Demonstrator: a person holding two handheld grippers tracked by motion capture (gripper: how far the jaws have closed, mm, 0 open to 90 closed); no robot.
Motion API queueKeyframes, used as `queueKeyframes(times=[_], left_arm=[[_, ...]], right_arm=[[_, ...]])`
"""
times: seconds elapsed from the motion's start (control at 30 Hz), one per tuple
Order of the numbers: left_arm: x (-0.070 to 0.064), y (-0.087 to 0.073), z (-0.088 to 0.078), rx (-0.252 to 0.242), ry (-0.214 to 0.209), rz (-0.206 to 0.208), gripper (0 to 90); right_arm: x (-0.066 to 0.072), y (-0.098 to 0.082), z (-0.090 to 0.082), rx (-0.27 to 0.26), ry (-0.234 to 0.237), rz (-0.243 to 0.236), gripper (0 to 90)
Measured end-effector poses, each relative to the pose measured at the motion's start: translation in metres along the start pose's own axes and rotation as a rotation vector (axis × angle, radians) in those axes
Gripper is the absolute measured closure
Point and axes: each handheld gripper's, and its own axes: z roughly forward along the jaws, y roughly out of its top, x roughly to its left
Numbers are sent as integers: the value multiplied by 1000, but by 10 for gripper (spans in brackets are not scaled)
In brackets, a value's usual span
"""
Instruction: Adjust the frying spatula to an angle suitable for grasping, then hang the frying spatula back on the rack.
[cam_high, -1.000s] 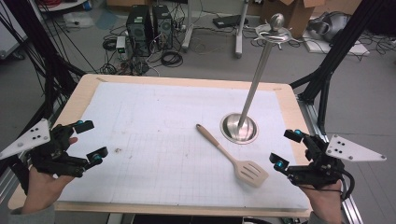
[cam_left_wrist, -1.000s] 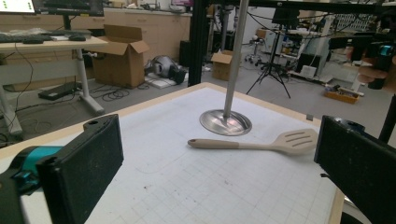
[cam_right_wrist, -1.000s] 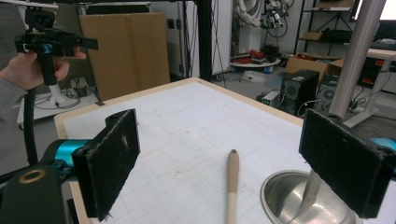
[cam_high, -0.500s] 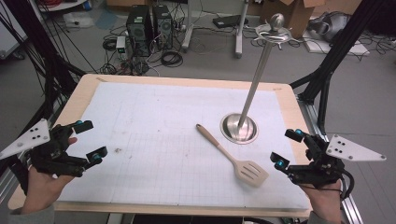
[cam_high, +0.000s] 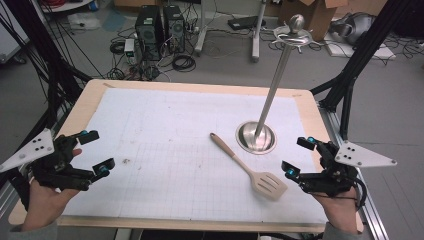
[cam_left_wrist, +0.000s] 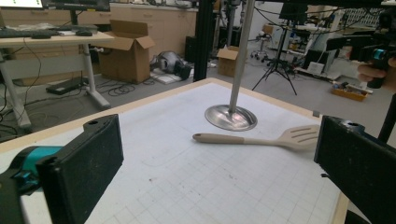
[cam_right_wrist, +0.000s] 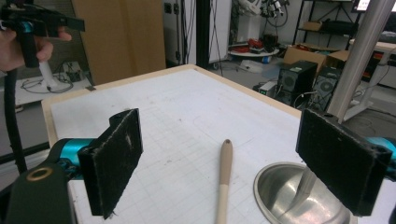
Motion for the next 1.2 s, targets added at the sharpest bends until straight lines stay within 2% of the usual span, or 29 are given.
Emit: queueKeyframes(times=[0.33, 0.57, 1.2], left_arm=[[-1, -3, -2, 17, 11, -2, 18], [-1, -5, -7, 21, 24, -4, 18], [-3, -10, -21, 30, 64, -7, 18]], right_arm=[[-2, -3, 19, 36, 17, -1, 137], [-4, -8, 37, 80, 25, 2, 137], [-6, -14, 75, 157, 42, -3, 138]])
